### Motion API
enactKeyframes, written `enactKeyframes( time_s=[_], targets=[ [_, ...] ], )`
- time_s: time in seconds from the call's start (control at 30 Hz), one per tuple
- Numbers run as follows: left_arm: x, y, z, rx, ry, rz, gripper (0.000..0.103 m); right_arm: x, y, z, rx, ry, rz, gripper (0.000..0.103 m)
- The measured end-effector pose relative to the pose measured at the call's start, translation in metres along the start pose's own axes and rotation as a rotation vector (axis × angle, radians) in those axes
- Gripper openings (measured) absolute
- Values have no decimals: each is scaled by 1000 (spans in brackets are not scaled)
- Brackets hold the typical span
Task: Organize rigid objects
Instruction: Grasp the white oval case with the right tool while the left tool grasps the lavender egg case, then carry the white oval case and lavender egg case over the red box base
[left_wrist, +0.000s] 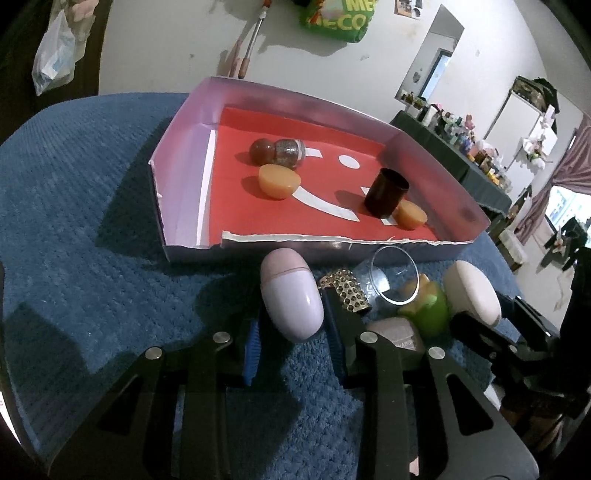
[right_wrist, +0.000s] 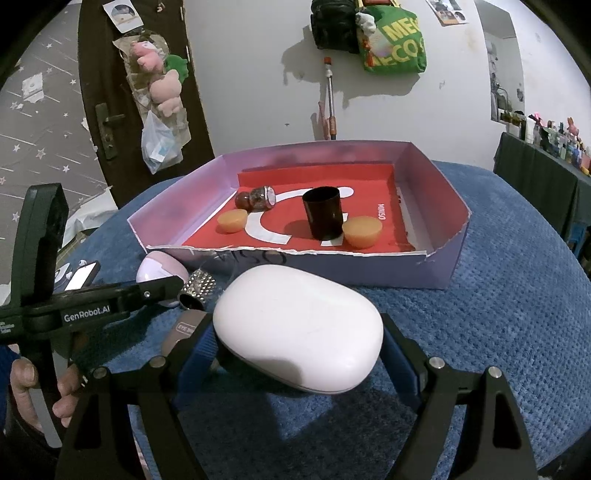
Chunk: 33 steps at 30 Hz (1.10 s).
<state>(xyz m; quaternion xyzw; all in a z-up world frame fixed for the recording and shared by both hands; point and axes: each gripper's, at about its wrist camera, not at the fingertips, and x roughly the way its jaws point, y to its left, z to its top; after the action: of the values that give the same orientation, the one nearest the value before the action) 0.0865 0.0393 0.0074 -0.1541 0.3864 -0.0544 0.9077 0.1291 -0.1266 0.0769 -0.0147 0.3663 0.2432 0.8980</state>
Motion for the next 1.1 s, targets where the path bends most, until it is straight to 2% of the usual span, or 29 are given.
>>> enactKeyframes(
  time_s=[0.43,0.73,1.1],
  targets=[
    [-23,-3,-2,12,-35,2,26,-7,8,6,-22,-23,23,85],
    [-38,-25,11,80,-69,6,26,-12,9,18,-29,-39,48,85],
    [-40,-35,31,111,-86,7,26,-14,8,33,-32,-49,83,85]
  ],
)
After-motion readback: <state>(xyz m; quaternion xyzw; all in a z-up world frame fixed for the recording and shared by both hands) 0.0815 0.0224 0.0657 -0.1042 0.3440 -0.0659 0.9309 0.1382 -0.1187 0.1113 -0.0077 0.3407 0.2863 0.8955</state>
